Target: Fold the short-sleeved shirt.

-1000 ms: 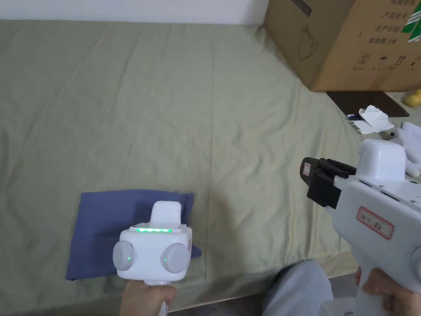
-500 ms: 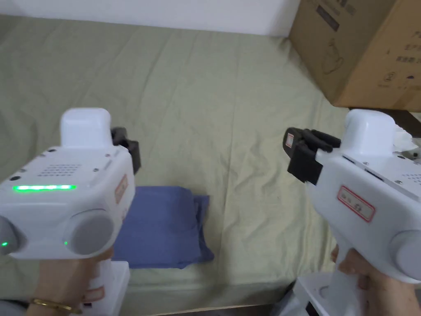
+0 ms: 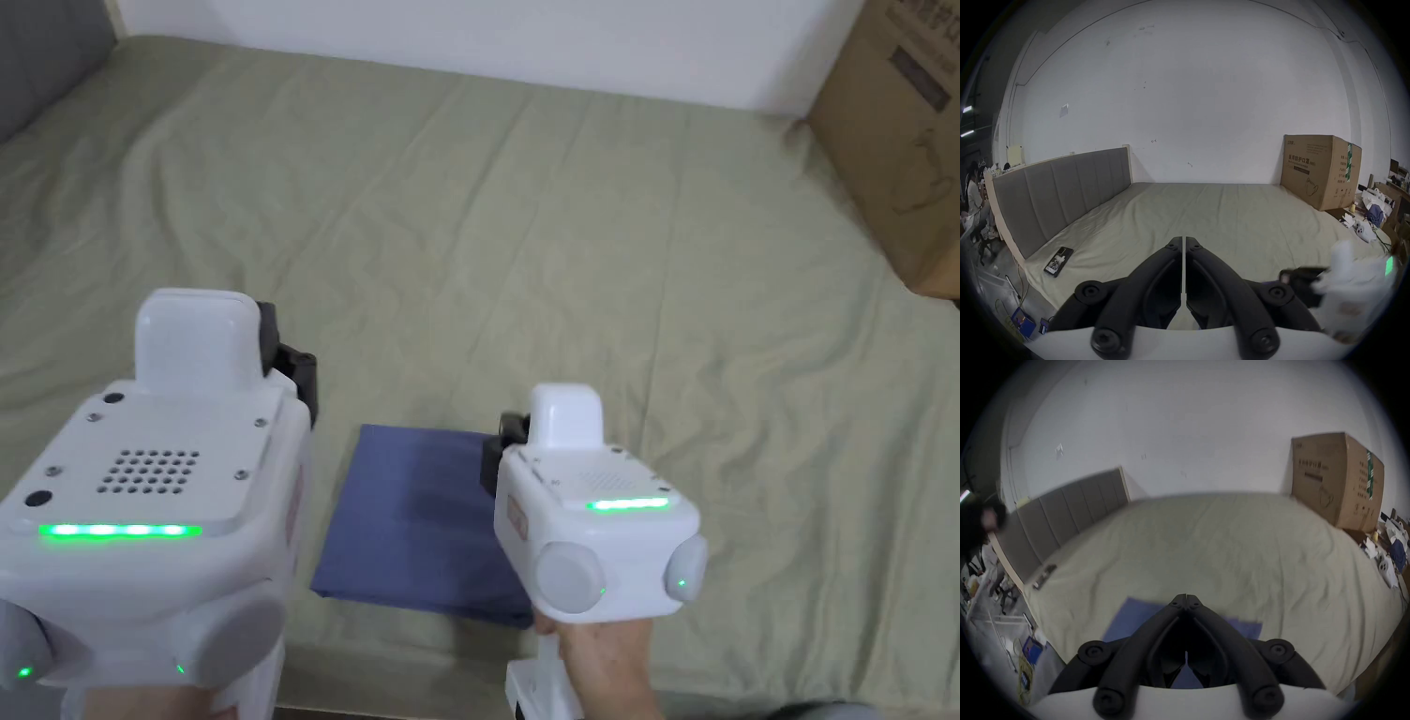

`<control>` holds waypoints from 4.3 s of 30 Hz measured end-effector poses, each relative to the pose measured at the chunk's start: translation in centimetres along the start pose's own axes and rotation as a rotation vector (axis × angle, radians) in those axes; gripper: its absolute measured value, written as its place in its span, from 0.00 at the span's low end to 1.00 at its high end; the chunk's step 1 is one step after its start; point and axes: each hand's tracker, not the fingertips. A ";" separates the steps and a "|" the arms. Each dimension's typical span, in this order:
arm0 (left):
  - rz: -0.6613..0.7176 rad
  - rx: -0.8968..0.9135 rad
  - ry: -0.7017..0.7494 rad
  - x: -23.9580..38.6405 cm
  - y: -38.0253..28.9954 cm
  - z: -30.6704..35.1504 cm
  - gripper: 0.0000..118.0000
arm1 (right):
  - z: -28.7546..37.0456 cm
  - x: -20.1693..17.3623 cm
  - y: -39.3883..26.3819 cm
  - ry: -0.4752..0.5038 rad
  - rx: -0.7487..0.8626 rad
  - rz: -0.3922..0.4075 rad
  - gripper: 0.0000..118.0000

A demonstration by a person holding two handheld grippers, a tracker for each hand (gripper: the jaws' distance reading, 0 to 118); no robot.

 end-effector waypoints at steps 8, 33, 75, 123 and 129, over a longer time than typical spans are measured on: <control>-0.003 -0.053 -0.015 -1.0 -0.1 -1.3 0.12 | -3.3 -1.2 -5.5 -0.034 -0.095 0.100 0.00; 0.591 -1.059 -0.874 -7.0 -12.9 -19.2 0.79 | -3.8 1.0 -3.2 0.040 -0.207 -0.107 0.00; -0.102 -0.969 0.541 -32.8 -0.5 -24.8 0.63 | 14.3 7.8 9.0 0.070 0.114 -0.160 0.00; 0.014 0.047 -0.138 2.7 0.8 -3.1 0.01 | 18.1 12.7 5.5 -0.197 0.373 -0.056 0.00; -0.015 0.055 -0.138 3.0 0.9 -2.7 0.05 | 18.7 12.0 6.0 -0.200 0.377 -0.049 0.00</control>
